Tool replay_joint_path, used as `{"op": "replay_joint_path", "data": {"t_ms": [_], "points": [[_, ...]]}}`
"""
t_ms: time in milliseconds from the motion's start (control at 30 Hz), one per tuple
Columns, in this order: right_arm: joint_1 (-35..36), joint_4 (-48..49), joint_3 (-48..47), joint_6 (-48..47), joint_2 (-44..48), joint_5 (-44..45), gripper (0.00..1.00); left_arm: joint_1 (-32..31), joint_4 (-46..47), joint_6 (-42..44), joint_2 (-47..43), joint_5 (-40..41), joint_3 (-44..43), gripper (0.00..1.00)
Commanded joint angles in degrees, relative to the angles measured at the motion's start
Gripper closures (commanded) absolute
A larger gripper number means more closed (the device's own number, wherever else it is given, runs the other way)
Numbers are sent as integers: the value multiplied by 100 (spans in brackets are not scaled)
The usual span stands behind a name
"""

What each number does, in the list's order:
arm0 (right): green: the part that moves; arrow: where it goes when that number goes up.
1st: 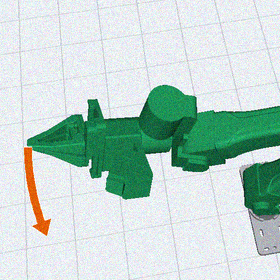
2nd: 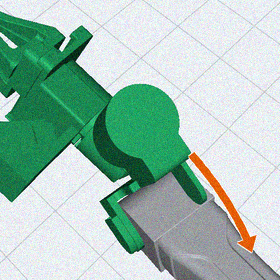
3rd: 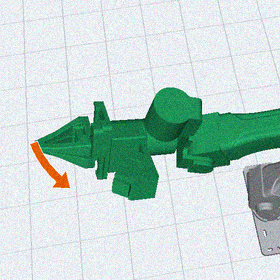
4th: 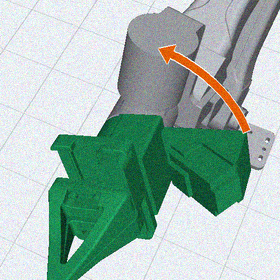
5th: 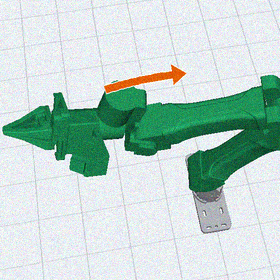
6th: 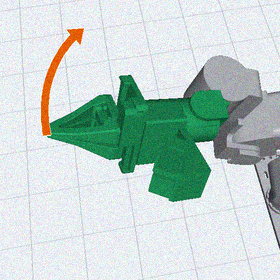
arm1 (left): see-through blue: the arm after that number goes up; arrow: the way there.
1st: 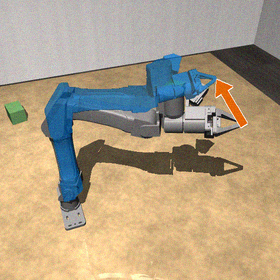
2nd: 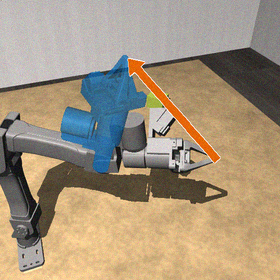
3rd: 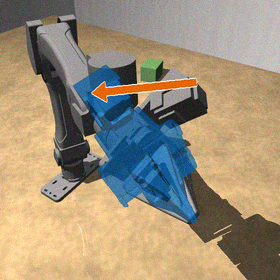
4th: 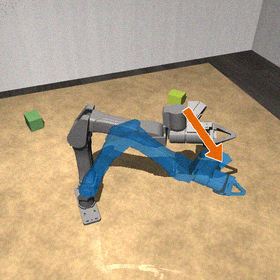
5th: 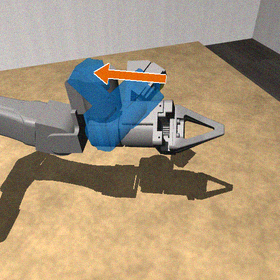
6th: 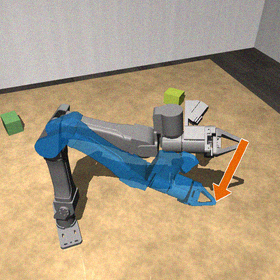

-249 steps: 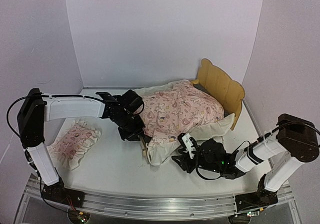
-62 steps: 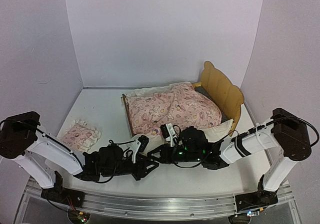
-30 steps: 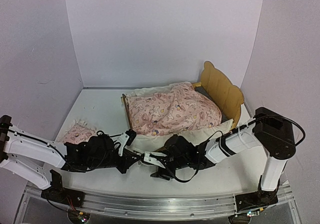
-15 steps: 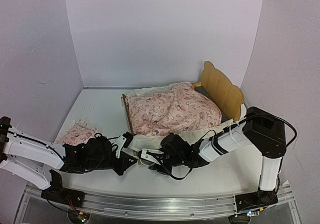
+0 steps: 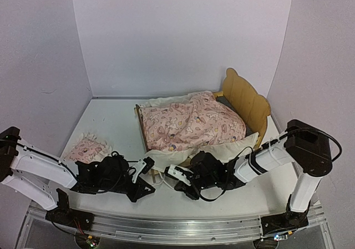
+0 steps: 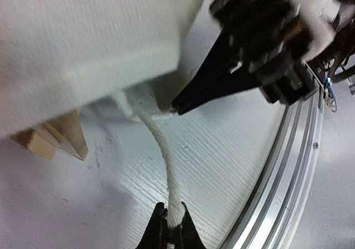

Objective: Set up the pet bed

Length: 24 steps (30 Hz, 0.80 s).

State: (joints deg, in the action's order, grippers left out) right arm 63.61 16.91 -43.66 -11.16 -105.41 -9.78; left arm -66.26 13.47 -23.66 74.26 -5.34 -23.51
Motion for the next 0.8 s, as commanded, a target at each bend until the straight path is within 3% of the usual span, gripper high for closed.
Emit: {"op": "replay_joint_path", "data": {"t_ms": [0, 133, 200, 333, 433, 533, 767], "points": [[-23, 247, 204, 1189, 650, -118, 100, 4, 194, 299, 393, -697, -196, 100], [-17, 546, 391, 1995, 856, -60, 100, -1, 275, 420, 621, -946, -354, 95], [-16, 633, 414, 2103, 868, -46, 100, 4, 294, 386, 642, -994, -407, 83], [-24, 787, 461, 2144, 809, -94, 100, 16, 321, 59, 314, -917, -275, 49], [-24, 833, 433, 2112, 770, -150, 100, 87, 316, -365, -30, -895, -139, 39], [-23, 906, 444, 2087, 782, -157, 100, 133, 217, -963, -238, -495, -231, 42], [-23, 936, 492, 1956, 864, -186, 100, 192, -99, -2577, 282, 187, -1086, 68]]}}
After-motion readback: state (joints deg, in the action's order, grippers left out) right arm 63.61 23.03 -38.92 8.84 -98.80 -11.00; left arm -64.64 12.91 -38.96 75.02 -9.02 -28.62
